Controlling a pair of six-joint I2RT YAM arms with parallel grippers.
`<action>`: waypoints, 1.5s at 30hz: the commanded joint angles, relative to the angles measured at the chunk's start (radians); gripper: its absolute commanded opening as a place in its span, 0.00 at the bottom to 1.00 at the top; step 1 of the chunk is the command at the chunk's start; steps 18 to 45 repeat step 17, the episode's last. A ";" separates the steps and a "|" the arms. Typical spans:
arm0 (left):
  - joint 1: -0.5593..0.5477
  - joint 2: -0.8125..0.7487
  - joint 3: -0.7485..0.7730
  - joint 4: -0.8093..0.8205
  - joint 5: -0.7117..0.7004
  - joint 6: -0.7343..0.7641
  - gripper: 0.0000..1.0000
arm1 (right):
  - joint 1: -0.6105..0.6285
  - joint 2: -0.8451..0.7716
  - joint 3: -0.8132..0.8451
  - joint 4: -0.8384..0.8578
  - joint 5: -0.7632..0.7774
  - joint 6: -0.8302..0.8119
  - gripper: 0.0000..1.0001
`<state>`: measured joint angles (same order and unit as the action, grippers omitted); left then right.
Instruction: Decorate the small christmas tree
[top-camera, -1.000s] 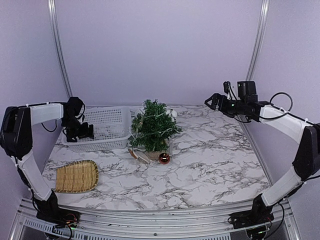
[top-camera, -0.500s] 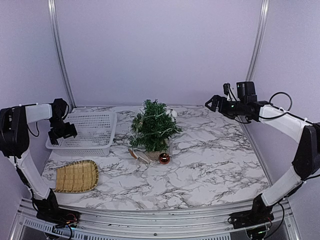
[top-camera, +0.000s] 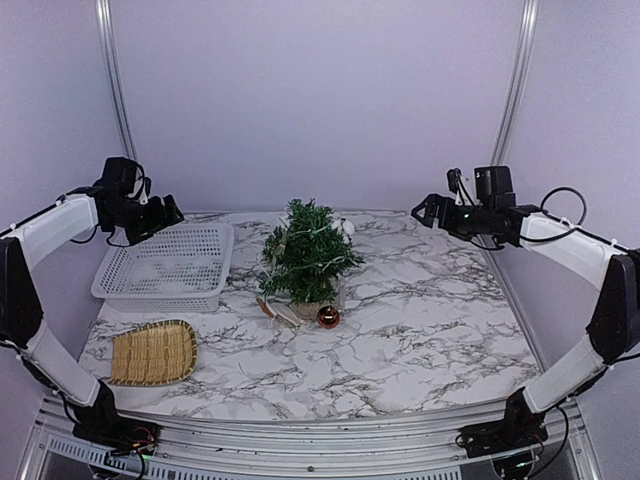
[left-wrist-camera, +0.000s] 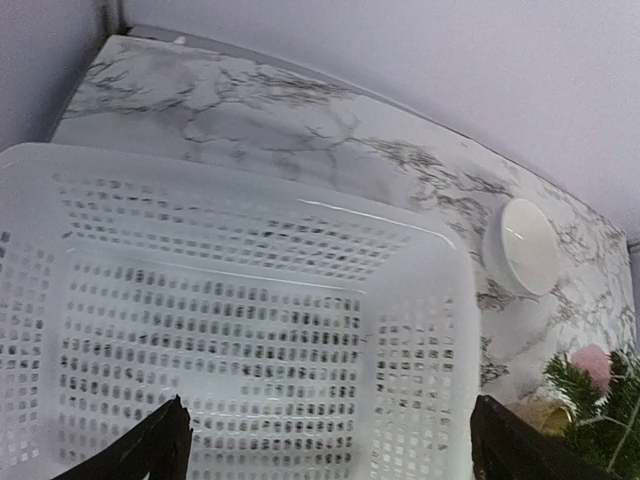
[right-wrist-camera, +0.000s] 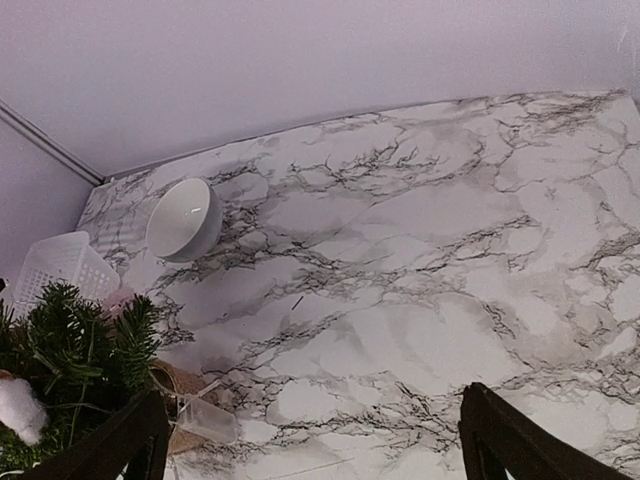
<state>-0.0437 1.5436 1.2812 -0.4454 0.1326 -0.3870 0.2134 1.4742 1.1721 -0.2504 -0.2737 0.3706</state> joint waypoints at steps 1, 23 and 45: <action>-0.105 -0.029 -0.031 0.098 0.105 0.017 0.99 | -0.003 -0.031 -0.022 0.023 -0.058 -0.020 0.99; -0.289 -0.051 -0.223 0.230 0.053 -0.083 0.99 | 0.144 0.034 -0.038 0.030 -0.005 -0.119 0.99; -0.289 -0.051 -0.223 0.230 0.053 -0.083 0.99 | 0.144 0.034 -0.038 0.030 -0.005 -0.119 0.99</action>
